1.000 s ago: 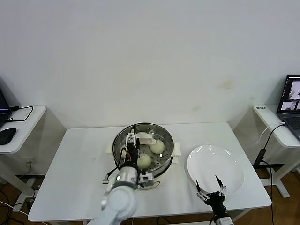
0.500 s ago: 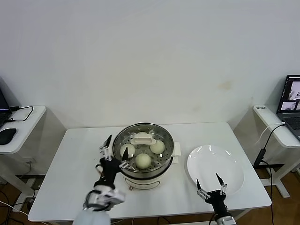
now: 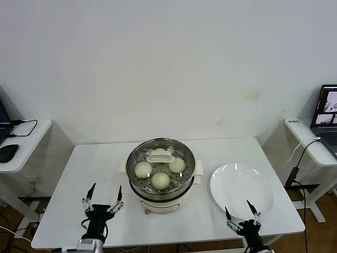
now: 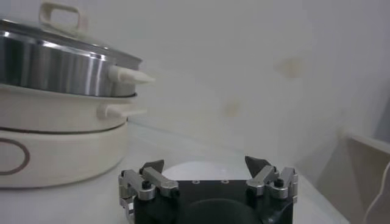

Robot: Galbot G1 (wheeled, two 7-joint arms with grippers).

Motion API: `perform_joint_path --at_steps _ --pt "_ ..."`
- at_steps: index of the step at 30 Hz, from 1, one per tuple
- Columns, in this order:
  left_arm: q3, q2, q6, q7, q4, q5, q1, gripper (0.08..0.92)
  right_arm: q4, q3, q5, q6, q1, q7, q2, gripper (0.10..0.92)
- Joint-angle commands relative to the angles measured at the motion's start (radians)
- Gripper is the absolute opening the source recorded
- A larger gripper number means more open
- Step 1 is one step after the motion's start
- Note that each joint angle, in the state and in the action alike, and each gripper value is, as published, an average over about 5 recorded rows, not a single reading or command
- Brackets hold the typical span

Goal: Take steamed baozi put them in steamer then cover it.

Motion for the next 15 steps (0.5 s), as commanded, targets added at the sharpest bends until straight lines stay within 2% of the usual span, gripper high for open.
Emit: perform_joint_path --at_steps 1,15 --pt "-0.106 -0.048 -0.210 -0.016 0.071 -0.193 0.109 0.823 0.035 -0.010 0.077 -0.028 -0.049 -0.024 -0.041 0.823" --pt "-0.143 -0.041 -0.245 0.079 0.122 -0.243 0.174 0.823 0.105 -0.032 0.154 -0.111 -0.078 -0.029 -0.042 0.823"
